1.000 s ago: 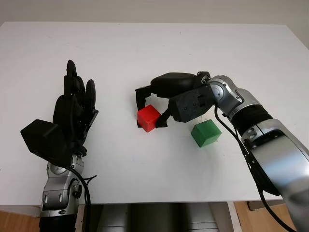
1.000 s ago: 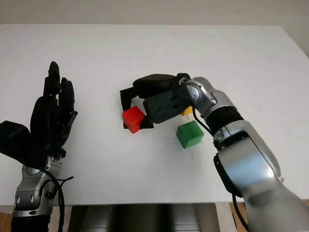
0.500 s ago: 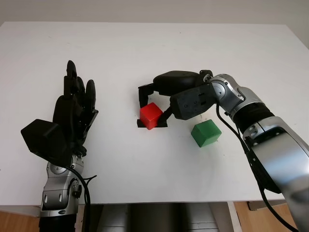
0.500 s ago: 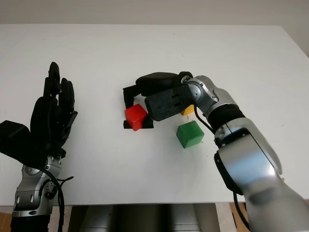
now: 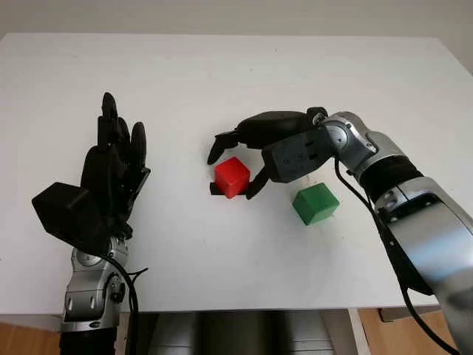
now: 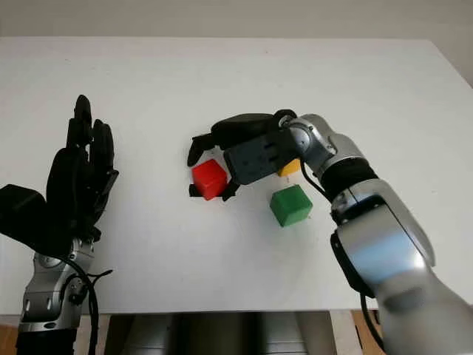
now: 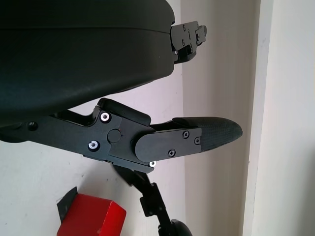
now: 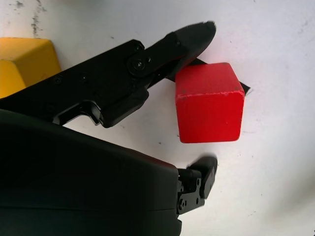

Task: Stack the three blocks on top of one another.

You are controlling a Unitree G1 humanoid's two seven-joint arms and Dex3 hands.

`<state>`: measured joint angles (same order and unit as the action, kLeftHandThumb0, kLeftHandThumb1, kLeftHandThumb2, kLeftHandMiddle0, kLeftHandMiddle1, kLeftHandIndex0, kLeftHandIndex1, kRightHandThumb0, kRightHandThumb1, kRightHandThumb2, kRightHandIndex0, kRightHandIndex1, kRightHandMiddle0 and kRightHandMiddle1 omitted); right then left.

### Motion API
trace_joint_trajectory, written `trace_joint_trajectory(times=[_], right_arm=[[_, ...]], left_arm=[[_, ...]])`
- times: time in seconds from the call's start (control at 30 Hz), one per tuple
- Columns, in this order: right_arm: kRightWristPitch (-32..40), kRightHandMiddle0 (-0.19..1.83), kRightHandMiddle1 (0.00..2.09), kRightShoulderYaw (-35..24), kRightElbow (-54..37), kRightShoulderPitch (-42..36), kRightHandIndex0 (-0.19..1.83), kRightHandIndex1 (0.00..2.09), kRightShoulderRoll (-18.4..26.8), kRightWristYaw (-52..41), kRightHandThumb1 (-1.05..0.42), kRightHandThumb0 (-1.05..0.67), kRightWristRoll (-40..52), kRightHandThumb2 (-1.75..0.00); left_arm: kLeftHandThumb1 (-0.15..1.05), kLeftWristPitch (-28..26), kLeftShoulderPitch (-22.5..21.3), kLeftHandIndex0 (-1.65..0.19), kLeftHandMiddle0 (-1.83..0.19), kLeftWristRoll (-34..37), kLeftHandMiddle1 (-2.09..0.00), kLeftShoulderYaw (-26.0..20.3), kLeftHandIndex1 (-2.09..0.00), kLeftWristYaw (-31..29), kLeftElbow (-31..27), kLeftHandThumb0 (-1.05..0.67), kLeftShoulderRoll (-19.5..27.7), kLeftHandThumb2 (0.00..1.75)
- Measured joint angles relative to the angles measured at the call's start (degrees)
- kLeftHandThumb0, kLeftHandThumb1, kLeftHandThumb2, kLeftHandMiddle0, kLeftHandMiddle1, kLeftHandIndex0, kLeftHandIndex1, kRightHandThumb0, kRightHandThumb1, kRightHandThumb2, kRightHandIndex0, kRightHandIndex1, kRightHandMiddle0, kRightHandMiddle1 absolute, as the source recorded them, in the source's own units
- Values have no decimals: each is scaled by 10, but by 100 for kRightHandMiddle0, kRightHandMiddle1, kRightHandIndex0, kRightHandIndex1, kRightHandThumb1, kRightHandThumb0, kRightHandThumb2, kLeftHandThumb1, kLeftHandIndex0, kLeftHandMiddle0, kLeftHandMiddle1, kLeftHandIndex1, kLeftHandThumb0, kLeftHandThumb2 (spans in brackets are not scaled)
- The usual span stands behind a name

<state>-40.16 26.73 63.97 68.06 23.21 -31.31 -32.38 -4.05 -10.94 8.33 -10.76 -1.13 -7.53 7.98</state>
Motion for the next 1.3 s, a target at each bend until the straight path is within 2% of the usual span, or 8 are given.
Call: trace_joint_trajectory(times=[0.07, 0.2, 0.33, 0.5, 0.63, 0.77, 1.0, 1.3], right_arm=[[0, -19, 3, -2, -8, 0, -19, 0, 5, -14, -83, -92, 4, -5], [6, -19, 0, -13, -35, -1, -19, 0, 18, -52, -84, -91, 30, -6], [22, -18, 1, -66, -71, -4, -19, 0, 34, -91, -84, -85, 111, -6], [40, 16, 19, -154, -141, -17, 2, 11, 65, -31, -83, -68, 179, -5], [36, 29, 26, -183, -149, -19, 13, 15, 99, 29, -82, -63, 173, -5], [38, 33, 27, -175, -136, -18, 19, 17, 134, 55, -80, -65, 124, -5], [7, 37, 26, -116, -76, 8, 21, 14, 187, 109, -82, -67, 8, -6], [22, 38, 17, -51, -76, 15, 18, 9, 198, 139, -80, -63, -85, -5]], left_arm=[[105, 0, 0, 16, 19, 0, -4, 0, -5, 0, 0, -70, 0, 51], [105, 1, 0, 16, 19, 0, -4, 0, -5, -1, 1, -70, 0, 52], [105, 1, 0, 17, 19, 0, -3, 0, -5, -1, 1, -69, 0, 53], [105, 1, 0, 17, 19, 0, -2, -1, -5, -2, 0, -69, 2, 54], [105, 1, 0, 18, 19, 1, 0, -2, -5, -6, 0, -68, 2, 54], [105, 2, 0, 17, 19, 6, -1, -7, -5, -12, 1, -69, 3, 52], [105, 3, -1, 17, 19, 15, -2, -13, -5, -18, 4, -68, 3, 49], [105, 5, -8, 16, 19, 15, -3, -14, -6, -22, 13, -69, 11, 50]])
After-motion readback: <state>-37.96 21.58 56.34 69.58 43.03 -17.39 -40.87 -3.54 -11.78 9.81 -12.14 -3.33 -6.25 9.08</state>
